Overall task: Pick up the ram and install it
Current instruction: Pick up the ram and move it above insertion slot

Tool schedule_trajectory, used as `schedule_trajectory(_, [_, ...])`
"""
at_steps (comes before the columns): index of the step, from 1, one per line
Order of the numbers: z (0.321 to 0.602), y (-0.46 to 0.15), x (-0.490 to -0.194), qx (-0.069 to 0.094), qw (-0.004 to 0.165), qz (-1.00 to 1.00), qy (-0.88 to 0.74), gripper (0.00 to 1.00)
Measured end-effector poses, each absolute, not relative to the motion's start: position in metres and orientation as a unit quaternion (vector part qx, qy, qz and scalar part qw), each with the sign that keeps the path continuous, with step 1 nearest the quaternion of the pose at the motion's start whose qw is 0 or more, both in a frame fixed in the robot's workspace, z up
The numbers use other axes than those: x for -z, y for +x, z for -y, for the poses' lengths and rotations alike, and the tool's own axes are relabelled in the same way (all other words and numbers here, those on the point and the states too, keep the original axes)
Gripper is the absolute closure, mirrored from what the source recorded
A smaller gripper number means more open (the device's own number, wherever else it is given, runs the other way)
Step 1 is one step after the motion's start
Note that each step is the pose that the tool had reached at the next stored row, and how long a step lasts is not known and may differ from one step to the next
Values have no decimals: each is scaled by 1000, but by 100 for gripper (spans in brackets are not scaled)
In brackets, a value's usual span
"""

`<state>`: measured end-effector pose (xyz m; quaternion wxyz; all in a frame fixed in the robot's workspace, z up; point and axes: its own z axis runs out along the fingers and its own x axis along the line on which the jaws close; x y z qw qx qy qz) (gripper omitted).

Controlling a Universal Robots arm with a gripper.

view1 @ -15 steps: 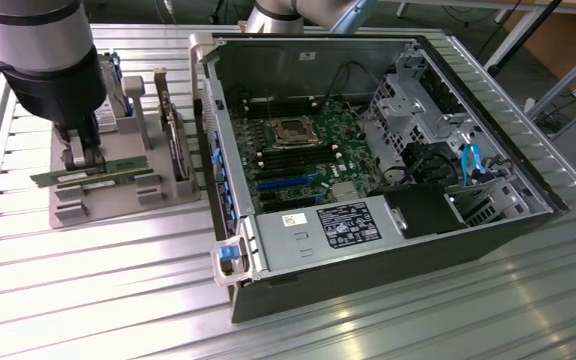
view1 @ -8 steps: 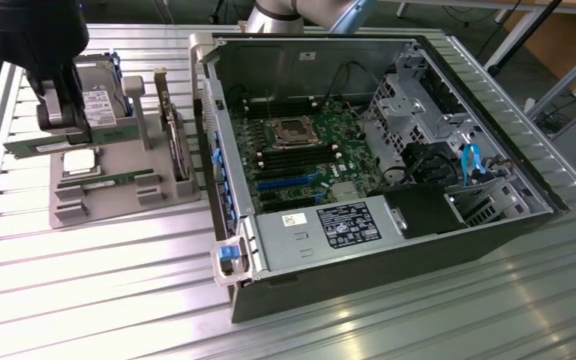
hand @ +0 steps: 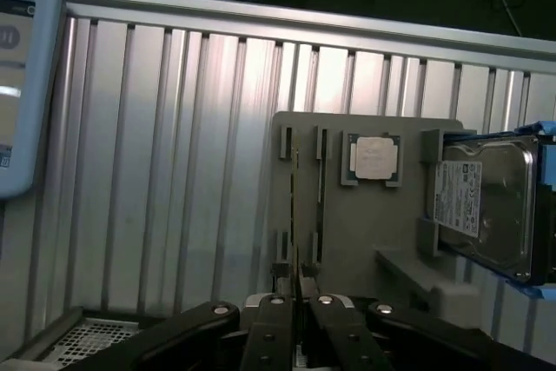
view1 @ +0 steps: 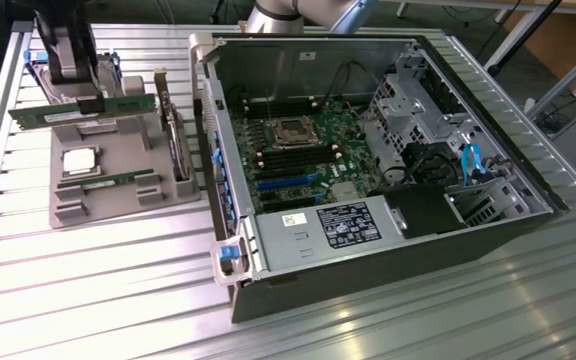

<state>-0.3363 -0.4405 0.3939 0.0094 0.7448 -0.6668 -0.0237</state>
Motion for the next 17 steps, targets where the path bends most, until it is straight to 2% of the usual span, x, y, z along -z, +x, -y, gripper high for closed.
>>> schedule_trajectory(5, [440,-286,-393,21,13,667,745,87])
schedule_trajectory(17, [440,-256,-392,16,19,667,745,87])
